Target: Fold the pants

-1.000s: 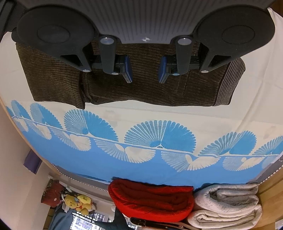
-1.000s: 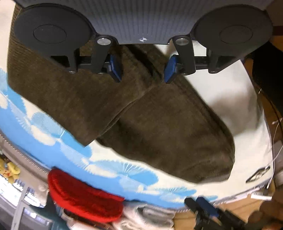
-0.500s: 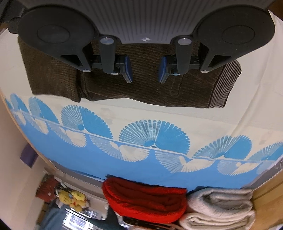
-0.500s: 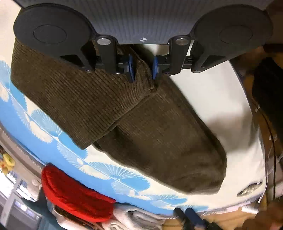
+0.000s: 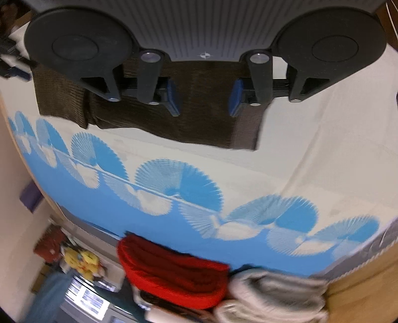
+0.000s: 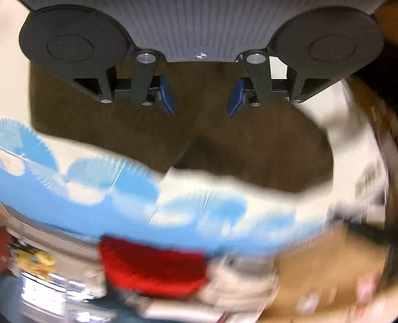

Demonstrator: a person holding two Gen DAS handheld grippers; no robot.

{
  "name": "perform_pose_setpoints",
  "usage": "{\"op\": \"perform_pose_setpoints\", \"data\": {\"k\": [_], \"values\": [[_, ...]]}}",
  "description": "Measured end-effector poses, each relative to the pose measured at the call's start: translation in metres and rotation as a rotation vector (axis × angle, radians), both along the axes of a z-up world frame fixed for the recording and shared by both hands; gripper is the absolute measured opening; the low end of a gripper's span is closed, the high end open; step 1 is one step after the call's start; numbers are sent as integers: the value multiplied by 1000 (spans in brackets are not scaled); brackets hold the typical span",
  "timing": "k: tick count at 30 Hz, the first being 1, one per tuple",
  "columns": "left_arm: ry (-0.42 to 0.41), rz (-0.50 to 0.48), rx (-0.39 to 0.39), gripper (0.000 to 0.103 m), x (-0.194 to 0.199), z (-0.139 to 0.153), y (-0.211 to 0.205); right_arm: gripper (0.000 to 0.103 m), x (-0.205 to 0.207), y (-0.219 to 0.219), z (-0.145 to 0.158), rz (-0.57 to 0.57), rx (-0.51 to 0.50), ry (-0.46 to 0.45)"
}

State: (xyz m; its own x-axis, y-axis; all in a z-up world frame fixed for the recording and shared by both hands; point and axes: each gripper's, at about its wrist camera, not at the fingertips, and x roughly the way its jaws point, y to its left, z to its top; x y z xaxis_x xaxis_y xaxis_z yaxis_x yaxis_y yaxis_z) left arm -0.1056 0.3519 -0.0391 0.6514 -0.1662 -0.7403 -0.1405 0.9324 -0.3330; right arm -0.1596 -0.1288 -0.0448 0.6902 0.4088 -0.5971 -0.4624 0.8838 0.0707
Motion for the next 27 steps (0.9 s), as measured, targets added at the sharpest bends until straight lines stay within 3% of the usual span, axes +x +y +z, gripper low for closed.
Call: {"op": "perform_pose_setpoints", "data": {"k": [4,6,8,14,18,22,27], "values": [[111,115,-151,50,-5,-39,37,59,10,-29,17,-59,15,-3],[152,149,-192,52,-6,-56,46,59,14,-34,2,-113,0,9],[196,181,-213,54,-7,-71,52,58,14,-32,-22,-160,-32,80],[306,278,-359,62,5,-107,56,56,29,-27,-36,-204,12,141],[363,359,-393,63,11,-122,58,56,37,-20,-37,-187,21,150],[392,373,-393,63,19,-131,50,56,38,-18,-38,-185,18,163],[406,345,-305,67,29,-133,33,56,39,-20,-43,-182,7,194]]}}
